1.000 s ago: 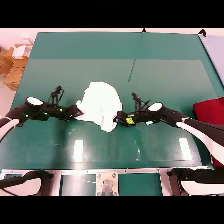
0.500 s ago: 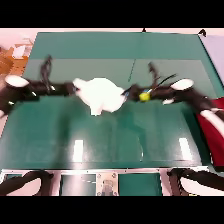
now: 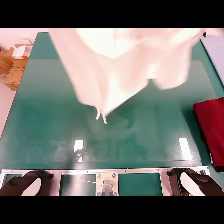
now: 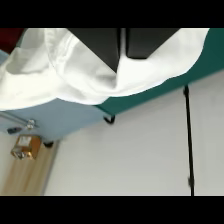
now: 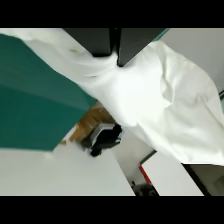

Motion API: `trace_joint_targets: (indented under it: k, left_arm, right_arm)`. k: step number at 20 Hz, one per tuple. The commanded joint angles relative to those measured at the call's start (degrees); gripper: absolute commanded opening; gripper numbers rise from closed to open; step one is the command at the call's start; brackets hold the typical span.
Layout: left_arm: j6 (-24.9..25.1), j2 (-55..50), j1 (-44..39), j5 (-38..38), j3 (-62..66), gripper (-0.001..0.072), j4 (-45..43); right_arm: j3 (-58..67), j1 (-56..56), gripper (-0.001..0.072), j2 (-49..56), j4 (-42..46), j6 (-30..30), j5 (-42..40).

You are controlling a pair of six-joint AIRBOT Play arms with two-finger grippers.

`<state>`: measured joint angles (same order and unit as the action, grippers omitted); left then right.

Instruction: Fold the shirts.

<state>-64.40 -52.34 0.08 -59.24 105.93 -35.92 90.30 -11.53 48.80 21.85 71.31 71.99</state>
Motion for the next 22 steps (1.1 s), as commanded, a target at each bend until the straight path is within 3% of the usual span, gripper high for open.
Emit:
trace_joint_targets:
  k: [1, 6, 11, 16, 20, 22]
  left_arm:
    - [-3.1, 1.2, 0.0, 2.6, 13.0, 0.0022, -4.5]
    - [-3.0, -3.1, 0.0, 9.6, 11.1, 0.0023, -7.8]
    - [-0.6, -21.4, -3.0, 8.3, 9.5, 0.0023, -4.4]
    - [9.5, -45.7, -14.8, 15.0, 9.5, 0.0023, -1.1]
    - [10.2, -61.4, -21.1, 17.0, 9.5, 0.0036, -1.1]
    - [6.5, -64.7, -21.5, 15.3, 9.5, 0.0567, -1.3]
  right_arm:
    - [8.8, -1.9, 0.0017, -4.6, 0.2, 0.5, 1.0]
    - [4.4, -1.8, 0.0017, -5.7, 0.2, 0.5, 3.5]
    - [-17.0, -0.4, 0.0017, -6.1, 0.3, -0.4, 1.8]
    - [-50.9, 4.4, 0.0017, -4.2, 1.8, -2.6, -17.0]
    - [-67.5, 4.5, 0.0017, 3.4, 1.7, -2.6, -34.2]
    - [-67.9, 4.3, 0.0017, 8.0, 1.7, -3.4, -37.9]
